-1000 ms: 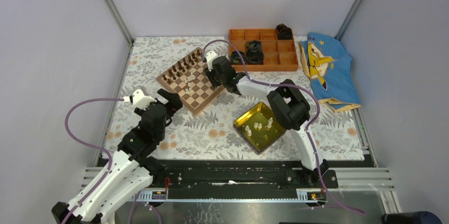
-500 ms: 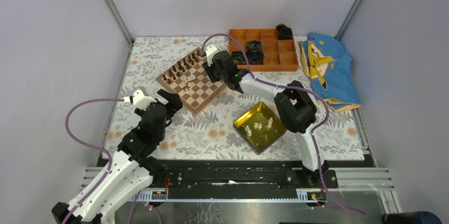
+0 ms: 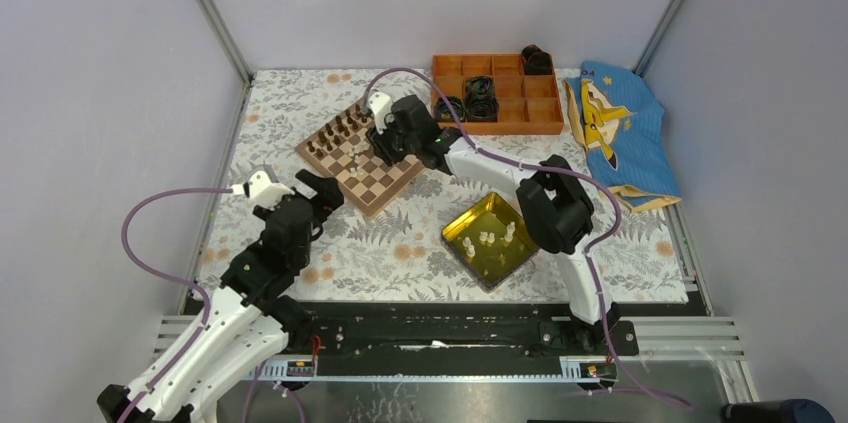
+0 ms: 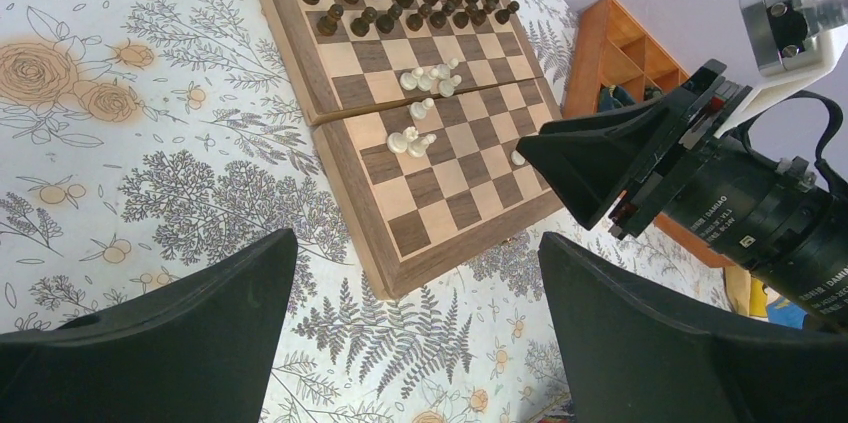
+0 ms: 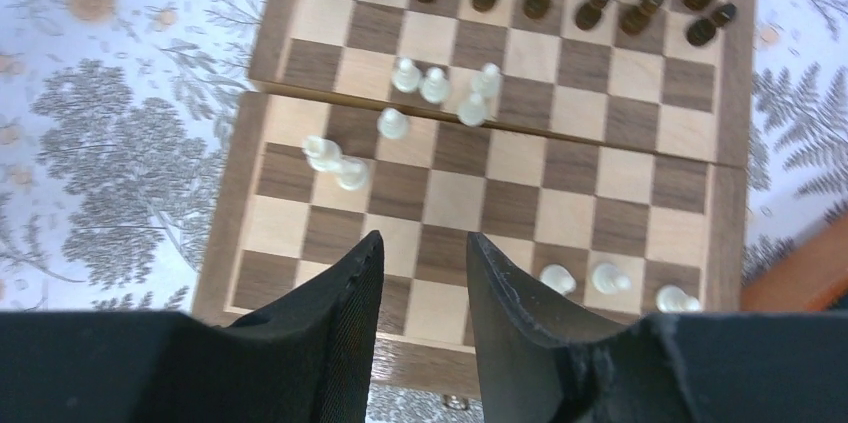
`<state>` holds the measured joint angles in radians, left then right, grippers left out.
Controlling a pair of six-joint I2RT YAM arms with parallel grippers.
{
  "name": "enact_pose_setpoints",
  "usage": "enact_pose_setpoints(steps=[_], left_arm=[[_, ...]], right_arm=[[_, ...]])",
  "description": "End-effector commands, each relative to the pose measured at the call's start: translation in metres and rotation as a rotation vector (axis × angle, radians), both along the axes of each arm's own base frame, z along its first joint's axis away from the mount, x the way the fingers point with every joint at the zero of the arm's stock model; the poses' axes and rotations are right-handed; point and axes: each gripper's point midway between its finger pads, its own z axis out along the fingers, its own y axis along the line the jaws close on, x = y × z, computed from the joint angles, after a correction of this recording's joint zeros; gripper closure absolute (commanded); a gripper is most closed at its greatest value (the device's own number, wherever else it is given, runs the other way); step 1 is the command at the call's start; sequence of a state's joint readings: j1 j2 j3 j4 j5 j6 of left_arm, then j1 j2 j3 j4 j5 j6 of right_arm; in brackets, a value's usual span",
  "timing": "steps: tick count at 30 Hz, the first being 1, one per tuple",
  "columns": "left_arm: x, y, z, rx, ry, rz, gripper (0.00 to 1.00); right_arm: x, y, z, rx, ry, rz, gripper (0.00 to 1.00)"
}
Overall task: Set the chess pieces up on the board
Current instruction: Pick up the chess piece from the chessboard.
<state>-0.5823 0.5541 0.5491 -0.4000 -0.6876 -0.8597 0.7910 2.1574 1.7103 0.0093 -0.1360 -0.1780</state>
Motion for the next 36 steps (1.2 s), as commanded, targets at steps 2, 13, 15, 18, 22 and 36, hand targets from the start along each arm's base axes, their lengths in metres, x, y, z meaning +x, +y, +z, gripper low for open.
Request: enact_pose_setpoints(steps=[2,13,15,18,22,36], left_arm=[[-0.003,0.003,0.002,-0.008,-0.009,0.012,0.01],[-0.004,0.004,0.006,-0.010,-0.017,0.012,0.01],[-0.004,0.004,0.006,-0.009,-0.017,0.012,0.01],[-0.004,0.004,0.007,-0.010,-0.019,0.013,0.01],[-0.004,0.004,0.006,-0.008,-0.018,0.013,0.01],[-0.004,0.006,0.005,-0.009,-0.021,0.018,0.01]], right_arm=[[-0.024,0.030,0.009,0.010,0.029,0.161,0.54],[-0.031,0.048,-0.007,-0.005,0.086,0.233,0.46],[-0.030,0.049,-0.010,-0.006,0.090,0.238,0.44],[-0.029,0.052,-0.015,-0.009,0.095,0.240,0.43],[-0.027,0.056,-0.018,-0.004,0.095,0.246,0.41],[-0.019,0.066,-0.029,0.001,0.098,0.250,0.41]])
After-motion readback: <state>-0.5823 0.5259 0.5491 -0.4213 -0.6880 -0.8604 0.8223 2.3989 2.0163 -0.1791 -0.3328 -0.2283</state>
